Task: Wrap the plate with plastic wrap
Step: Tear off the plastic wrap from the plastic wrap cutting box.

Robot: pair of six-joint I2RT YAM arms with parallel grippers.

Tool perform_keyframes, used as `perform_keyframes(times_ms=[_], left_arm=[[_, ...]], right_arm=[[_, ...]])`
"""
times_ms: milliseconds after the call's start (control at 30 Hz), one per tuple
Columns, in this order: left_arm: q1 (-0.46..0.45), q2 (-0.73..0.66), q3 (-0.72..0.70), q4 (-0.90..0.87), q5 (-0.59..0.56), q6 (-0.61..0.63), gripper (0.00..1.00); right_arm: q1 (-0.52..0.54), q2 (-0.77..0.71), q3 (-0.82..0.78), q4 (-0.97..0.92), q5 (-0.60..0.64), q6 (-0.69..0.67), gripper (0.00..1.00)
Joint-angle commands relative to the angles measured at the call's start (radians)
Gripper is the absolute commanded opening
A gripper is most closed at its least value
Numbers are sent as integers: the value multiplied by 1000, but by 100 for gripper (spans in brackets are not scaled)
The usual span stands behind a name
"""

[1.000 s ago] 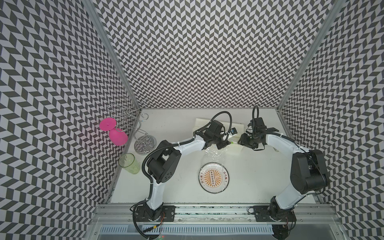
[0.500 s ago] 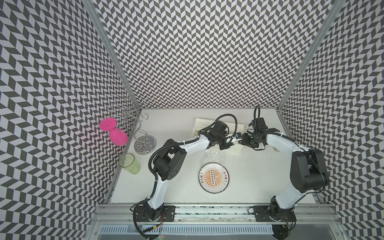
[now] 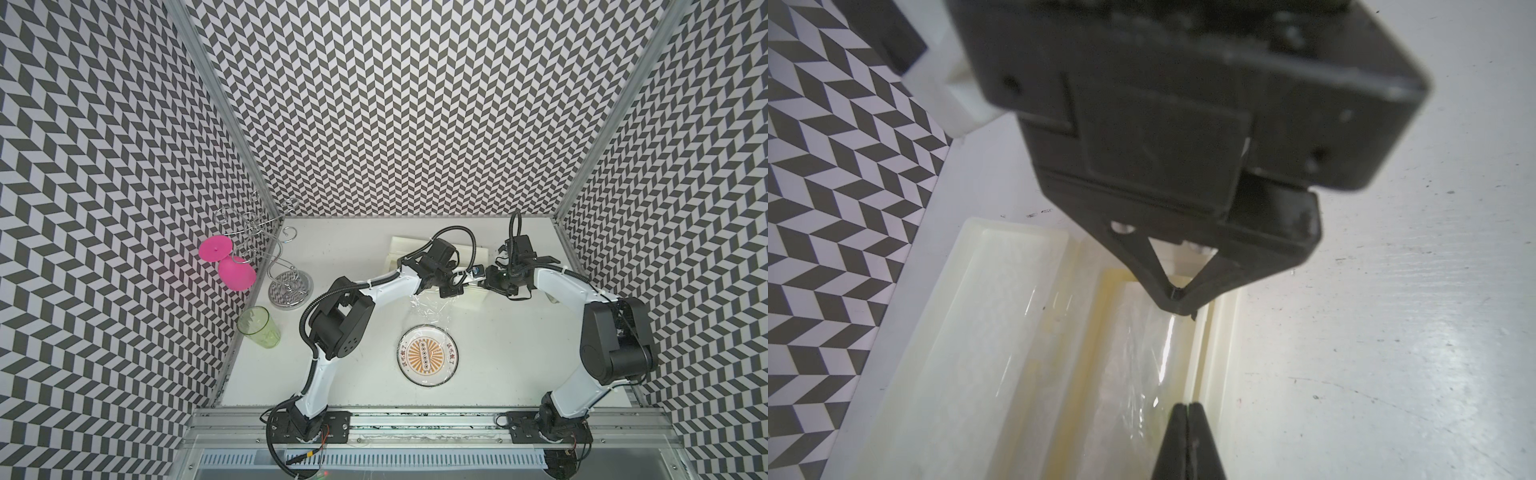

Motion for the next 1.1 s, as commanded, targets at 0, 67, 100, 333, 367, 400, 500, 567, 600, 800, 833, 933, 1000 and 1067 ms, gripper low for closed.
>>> perform_keyframes(times_ms=[0,67,100,333,367,400,500,567,600,800,833,933,1000,1067], left_arm=[[-7,40,13,-69,12,22,6],[-6,42,15,-80,10,24,10],[-7,42,13,-78,7,24,13],[-7,59,32,-88,7,16,23],[-6,61,33,-88,5,16,22],[-7,62,33,-89,5,16,21],[-5,69,35,-102,-1,16,24],[-1,75,36,-117,-3,18,29],[2,79,37,-122,-9,18,31],[16,90,59,-138,-10,0,33],[17,89,59,-139,-8,2,30],[15,87,67,-142,6,2,26],[14,74,82,-137,30,-10,28],[10,53,102,-131,47,-24,33]], right_arm=[[7,43,-8,-20,-5,-5,47],[9,47,-7,-16,-4,-5,47],[11,50,-7,-18,-2,-6,47],[15,57,6,-23,7,-6,46],[14,58,9,-23,9,-5,46],[15,60,10,-24,9,-6,46],[15,60,16,-26,8,-6,46],[16,62,23,-28,11,-6,46],[17,66,26,-32,15,-8,46],[19,63,24,-36,30,-13,46],[19,65,23,-34,30,-13,46],[19,65,23,-33,29,-12,46],[18,68,23,-32,27,-13,46],[19,68,19,-31,27,-13,46]])
